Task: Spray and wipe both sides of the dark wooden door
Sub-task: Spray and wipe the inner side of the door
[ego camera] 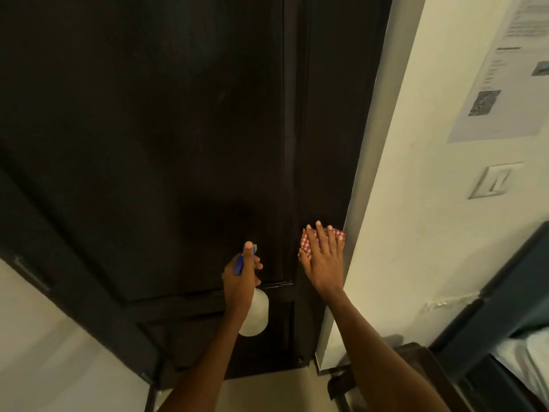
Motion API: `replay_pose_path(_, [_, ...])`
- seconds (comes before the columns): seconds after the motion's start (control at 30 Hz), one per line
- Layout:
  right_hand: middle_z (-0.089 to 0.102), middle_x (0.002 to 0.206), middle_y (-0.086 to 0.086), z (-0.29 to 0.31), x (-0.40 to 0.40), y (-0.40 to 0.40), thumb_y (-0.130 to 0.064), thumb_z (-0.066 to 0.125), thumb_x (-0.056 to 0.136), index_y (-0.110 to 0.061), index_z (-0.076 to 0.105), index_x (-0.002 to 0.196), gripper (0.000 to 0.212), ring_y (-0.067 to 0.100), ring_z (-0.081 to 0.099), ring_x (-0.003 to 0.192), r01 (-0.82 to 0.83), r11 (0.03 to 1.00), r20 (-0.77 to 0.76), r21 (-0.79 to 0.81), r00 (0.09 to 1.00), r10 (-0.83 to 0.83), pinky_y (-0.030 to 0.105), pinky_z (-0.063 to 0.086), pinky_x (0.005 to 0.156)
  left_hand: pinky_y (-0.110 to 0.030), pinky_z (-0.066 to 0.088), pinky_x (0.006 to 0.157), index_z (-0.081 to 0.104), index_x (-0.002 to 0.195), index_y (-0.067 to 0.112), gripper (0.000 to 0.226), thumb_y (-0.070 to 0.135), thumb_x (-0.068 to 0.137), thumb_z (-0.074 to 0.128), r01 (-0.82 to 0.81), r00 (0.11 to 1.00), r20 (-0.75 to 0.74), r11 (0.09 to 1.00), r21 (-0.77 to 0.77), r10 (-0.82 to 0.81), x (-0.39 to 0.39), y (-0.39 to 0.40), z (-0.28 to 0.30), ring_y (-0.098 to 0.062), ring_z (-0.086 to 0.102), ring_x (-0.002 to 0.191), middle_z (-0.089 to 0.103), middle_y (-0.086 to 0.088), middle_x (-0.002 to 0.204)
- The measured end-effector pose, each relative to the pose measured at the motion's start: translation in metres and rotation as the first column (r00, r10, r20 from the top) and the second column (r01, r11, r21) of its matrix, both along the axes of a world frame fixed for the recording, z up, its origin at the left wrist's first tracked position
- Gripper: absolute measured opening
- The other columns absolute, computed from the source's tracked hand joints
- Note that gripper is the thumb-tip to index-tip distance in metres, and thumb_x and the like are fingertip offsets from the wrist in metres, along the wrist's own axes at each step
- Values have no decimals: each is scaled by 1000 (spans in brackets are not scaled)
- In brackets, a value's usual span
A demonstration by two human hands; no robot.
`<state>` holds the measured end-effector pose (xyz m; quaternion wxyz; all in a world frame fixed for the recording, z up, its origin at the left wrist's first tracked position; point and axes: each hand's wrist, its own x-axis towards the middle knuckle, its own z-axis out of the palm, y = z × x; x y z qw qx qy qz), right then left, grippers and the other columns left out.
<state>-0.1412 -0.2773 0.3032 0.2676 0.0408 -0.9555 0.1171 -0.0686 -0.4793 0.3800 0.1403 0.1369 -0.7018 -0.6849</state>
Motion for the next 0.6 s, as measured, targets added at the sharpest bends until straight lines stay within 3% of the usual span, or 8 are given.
replay_pose_path(0.3, [16,167,9,-18,-16,0,-53,35,98,-23,14,159,72,33,9,154,-35,996,-51,-81,998,31,59,11,122,-18,49,50,69,99,14,56,64,84,48,-28,1000,-7,1000,-5,28,-32,21,-14,-14,63,64,71,-7,82])
replay_pose_path(0.47, [10,167,8,-20,-28,-3,-47,56,93,-30,0,160,89,30,1,155,-60,991,-67,-120,996,52,58,4,123,-23,50,52,70,100,16,54,63,84,50,-20,1000,-21,1000,11,20,-49,29,-22,-13,64,66,70,-7,82])
replay_pose_path(0.6, [6,167,8,-20,-38,1,-42,72,88,-31,3,160,100,25,-9,155,-80,986,-92,-144,993,67,53,-5,122,-24,50,53,70,102,17,50,60,88,49,0,999,-40,1000,23,1,-62,33,-22,-13,64,67,70,-7,82])
